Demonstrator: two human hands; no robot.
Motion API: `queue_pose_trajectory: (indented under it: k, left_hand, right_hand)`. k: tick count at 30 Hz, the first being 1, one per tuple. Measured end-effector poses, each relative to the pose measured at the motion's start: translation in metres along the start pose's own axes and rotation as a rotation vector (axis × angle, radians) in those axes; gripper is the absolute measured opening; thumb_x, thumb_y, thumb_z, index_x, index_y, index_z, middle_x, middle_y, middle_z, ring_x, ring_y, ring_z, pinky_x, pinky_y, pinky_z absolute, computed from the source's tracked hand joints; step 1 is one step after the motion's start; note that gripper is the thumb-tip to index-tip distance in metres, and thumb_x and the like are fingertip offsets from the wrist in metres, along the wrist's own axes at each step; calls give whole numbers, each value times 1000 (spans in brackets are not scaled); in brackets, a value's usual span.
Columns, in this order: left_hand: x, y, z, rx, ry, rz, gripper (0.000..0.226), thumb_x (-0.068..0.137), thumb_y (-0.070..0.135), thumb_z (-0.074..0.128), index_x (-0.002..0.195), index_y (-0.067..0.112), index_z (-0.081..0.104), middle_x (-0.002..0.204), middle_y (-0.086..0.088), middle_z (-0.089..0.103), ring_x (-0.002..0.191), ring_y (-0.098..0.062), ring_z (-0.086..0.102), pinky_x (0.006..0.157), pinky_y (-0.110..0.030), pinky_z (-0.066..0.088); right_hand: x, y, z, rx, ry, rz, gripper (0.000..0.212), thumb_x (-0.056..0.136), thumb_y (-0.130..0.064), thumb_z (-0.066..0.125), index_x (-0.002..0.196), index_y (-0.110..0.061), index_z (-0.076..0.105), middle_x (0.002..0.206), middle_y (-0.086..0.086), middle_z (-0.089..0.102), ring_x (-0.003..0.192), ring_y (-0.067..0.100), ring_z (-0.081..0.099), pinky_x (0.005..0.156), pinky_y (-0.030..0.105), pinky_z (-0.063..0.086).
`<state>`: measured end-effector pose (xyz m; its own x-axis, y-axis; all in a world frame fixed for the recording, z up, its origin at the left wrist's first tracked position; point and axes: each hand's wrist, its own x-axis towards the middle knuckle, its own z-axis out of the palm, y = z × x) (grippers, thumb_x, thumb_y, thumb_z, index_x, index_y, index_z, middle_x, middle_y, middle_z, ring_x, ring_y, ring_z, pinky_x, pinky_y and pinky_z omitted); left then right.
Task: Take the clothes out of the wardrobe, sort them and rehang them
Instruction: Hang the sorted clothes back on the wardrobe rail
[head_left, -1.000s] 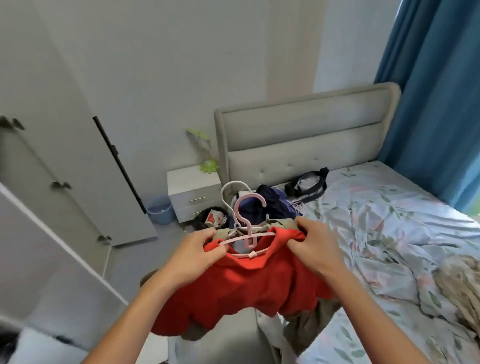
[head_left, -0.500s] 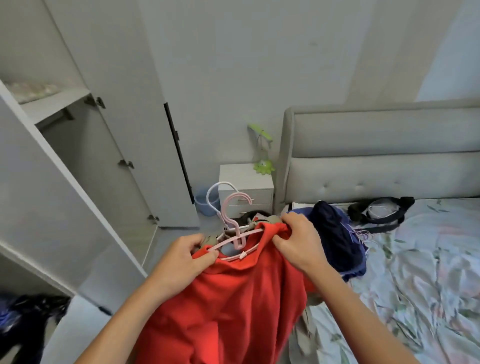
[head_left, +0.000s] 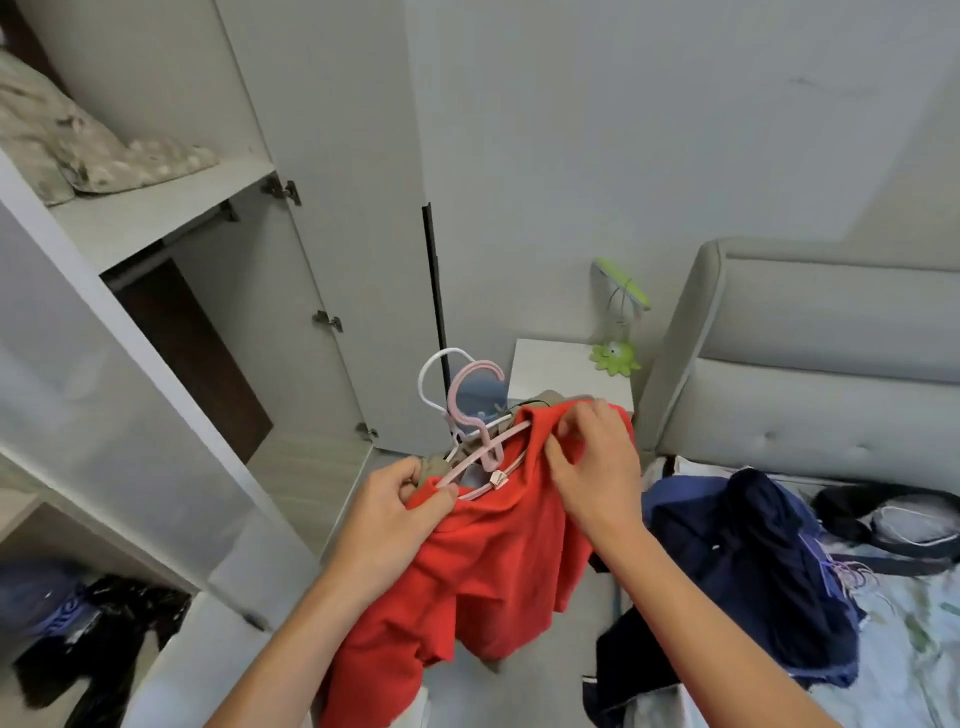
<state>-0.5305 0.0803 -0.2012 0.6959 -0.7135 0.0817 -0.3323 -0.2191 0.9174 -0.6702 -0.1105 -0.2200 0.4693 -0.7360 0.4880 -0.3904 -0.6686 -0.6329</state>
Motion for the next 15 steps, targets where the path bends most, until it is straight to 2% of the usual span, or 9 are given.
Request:
queue_pose_trajectory:
  k: [2, 4, 7, 8, 10, 12, 15]
  left_hand:
    - [18, -5, 3, 2, 48, -13, 43, 80, 37, 73, 61, 25, 36, 53, 13, 30, 53, -8, 25, 50, -30, 20]
    - [38, -10, 6, 8, 99, -27, 44, 79, 41, 74, 64, 20, 38, 54, 12, 31, 54, -10, 27, 52, -34, 22]
    - [72, -11, 12, 36, 178, -39, 49, 84, 35, 78, 66, 18, 36, 55, 11, 31, 55, -9, 28, 54, -35, 23]
    - [82, -9, 16, 54, 202, -39, 50, 87, 30, 80, 66, 20, 35, 55, 11, 30, 55, -9, 28, 54, -35, 24]
    - [101, -8, 22, 76, 269, -70, 50, 89, 24, 80, 64, 21, 37, 53, 12, 33, 54, -7, 29, 53, -32, 25]
    - [116, -6, 26, 87, 350, -116, 48, 87, 29, 79, 64, 21, 39, 53, 13, 35, 53, -7, 32, 53, -32, 28]
    - [132, -5, 30, 133, 481, -178, 50, 86, 34, 78, 65, 21, 35, 54, 11, 33, 53, -8, 31, 54, -35, 29]
  right_hand:
    - [19, 5, 19, 125, -114, -29, 18, 83, -14, 71, 90, -23, 58, 93, -12, 56, 88, 16, 55, 79, 44, 51]
    - [36, 7, 35, 283, -199, -2, 23, 85, -15, 70, 105, -27, 64, 104, -12, 64, 96, 14, 63, 87, 38, 54]
    - [66, 9, 54, 632, -334, 183, 39, 90, 3, 68, 117, -26, 68, 115, -2, 72, 100, 6, 69, 91, 22, 52]
    - [78, 9, 61, 721, -383, 244, 41, 91, 6, 67, 121, -22, 69, 115, 0, 74, 98, 6, 70, 91, 22, 52]
    - [98, 13, 76, 822, -466, 316, 38, 94, 2, 67, 126, -16, 68, 113, 2, 77, 101, 15, 73, 95, 31, 55]
    - [114, 12, 88, 863, -519, 348, 32, 96, -2, 69, 123, -18, 67, 109, 4, 78, 99, 18, 74, 94, 32, 56]
    - [138, 8, 102, 906, -590, 354, 25, 94, -2, 73, 111, -18, 63, 96, 3, 75, 85, 7, 72, 86, 22, 55]
